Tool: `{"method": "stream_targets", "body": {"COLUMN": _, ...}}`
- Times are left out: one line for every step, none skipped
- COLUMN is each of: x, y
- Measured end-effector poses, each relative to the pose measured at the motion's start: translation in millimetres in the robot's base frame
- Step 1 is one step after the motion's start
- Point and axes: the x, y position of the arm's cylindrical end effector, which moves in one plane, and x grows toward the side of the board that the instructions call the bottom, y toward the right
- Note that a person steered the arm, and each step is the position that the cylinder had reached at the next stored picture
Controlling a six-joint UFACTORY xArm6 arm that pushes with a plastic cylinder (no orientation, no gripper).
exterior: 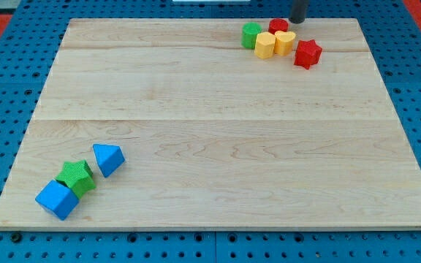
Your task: Move the green circle above the blue triangle
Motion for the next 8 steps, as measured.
{"method": "stream_targets", "body": {"x": -0.4, "y": -1.7}}
{"method": "stream_targets", "body": {"x": -0.1, "y": -14.4}}
{"method": "stream_targets", "body": {"x": 0.1, "y": -55.9}}
{"method": "stream_targets", "body": {"x": 19.8, "y": -61.8}}
{"method": "stream_targets", "body": {"x": 53.8, "y": -84.0}}
{"method": "stream_targets", "body": {"x": 63.8, "y": -129.9}}
{"method": "stream_targets", "body": {"x": 115.5, "y": -185.6}}
{"method": "stream_targets", "body": {"x": 100.6, "y": -218.0}}
